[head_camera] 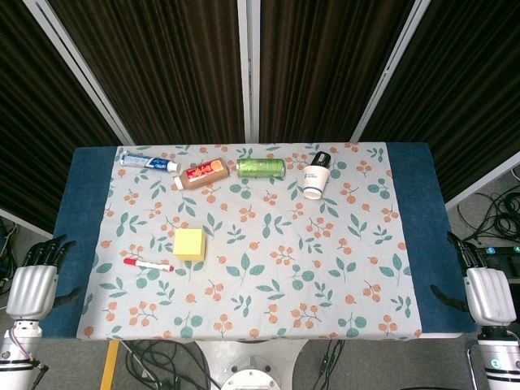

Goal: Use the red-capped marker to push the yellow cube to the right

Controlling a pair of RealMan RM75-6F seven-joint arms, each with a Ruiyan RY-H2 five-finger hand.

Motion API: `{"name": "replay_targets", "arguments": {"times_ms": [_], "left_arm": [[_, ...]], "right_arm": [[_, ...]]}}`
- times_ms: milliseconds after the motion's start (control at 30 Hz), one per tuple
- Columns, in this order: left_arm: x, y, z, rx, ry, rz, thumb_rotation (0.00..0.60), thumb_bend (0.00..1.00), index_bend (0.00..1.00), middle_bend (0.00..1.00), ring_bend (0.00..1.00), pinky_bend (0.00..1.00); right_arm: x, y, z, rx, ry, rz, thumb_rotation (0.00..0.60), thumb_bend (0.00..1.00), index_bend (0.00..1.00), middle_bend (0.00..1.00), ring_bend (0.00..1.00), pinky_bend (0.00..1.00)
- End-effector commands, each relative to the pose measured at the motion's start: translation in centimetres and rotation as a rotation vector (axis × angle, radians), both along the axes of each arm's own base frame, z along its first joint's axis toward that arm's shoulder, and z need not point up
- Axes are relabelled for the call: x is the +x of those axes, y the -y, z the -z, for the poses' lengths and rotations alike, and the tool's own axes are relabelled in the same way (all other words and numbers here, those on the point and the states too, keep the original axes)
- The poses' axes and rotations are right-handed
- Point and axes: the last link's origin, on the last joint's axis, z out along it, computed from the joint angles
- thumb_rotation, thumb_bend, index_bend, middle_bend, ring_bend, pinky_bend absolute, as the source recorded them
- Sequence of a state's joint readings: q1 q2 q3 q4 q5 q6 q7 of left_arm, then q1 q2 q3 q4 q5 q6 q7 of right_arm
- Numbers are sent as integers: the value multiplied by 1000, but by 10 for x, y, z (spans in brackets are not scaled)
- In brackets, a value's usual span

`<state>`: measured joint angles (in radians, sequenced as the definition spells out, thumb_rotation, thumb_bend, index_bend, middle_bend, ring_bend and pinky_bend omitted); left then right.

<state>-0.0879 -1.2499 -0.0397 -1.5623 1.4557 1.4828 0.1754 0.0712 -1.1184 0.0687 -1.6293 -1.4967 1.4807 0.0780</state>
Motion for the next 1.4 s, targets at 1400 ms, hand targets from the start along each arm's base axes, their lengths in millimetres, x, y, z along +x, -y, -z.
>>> {"name": "replay_targets", "arguments": {"times_ms": [1400], "left_arm": [[37,-101,103,-407,-29,38,600,188,455,417,236,239]], "right_arm": [[0,2,-20,-49,-24,2,600,61,16,164,142,264]]}}
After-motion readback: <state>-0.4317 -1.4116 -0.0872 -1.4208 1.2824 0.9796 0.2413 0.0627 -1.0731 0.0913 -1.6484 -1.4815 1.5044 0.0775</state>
